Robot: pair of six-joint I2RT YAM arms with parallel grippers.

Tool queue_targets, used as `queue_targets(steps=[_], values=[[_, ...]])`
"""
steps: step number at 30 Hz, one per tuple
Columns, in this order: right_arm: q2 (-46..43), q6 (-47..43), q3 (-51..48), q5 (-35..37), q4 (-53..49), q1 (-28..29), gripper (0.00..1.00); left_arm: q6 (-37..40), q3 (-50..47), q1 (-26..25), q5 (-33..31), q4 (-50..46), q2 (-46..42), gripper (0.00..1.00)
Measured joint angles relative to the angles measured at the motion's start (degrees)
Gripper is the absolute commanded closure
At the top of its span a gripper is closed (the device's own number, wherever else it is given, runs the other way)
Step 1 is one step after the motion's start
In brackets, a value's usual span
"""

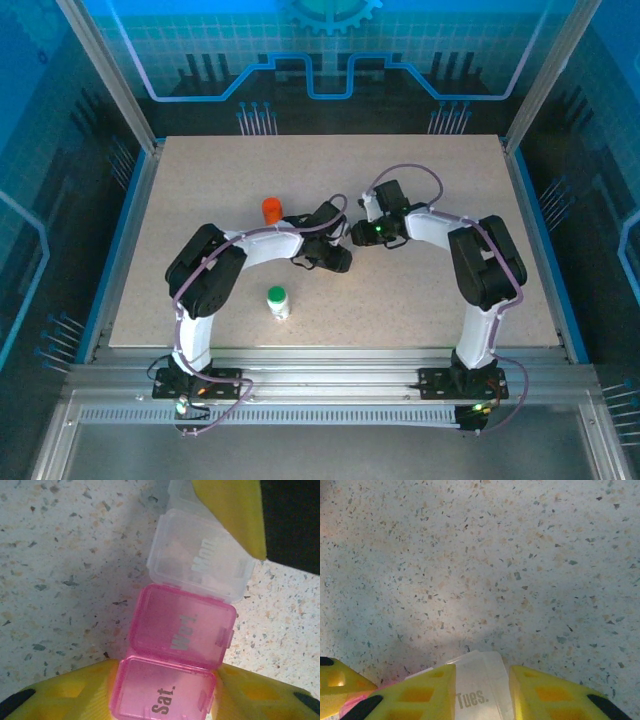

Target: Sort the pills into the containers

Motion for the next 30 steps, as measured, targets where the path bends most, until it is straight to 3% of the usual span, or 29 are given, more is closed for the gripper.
queue_targets(steps=[4, 14, 17, 23, 30], values=[[0.0, 0.0, 0.1, 0.7, 0.0, 0.3, 0.69, -0.8, -0.9, 0.4, 0.9, 0.6, -0.7, 0.56], [-0.3, 3.9, -1.6, -1.5, 1.6, -0.2, 0.47, -1.2, -2.2, 0.2, 0.3, -0.1, -2.2, 0.57], [-1.2, 5.6, -2.6, -2.1, 1.6, -0.4, 0.47, -1.1, -2.2, -0.6, -1.3, -0.3, -2.2, 0.56], [-5.4, 10.5, -7.8, -3.9, 2.6, -0.8, 0.48, -1.3, -2.2, -1.7, -4.4, -0.3, -2.1, 0.42], [-8.9, 17.5, -12.1, -8.8, 7.6, -2.5, 0.5, -1.3, -3.7, -1.7, -5.9, 0.4, -2.9, 0.39]])
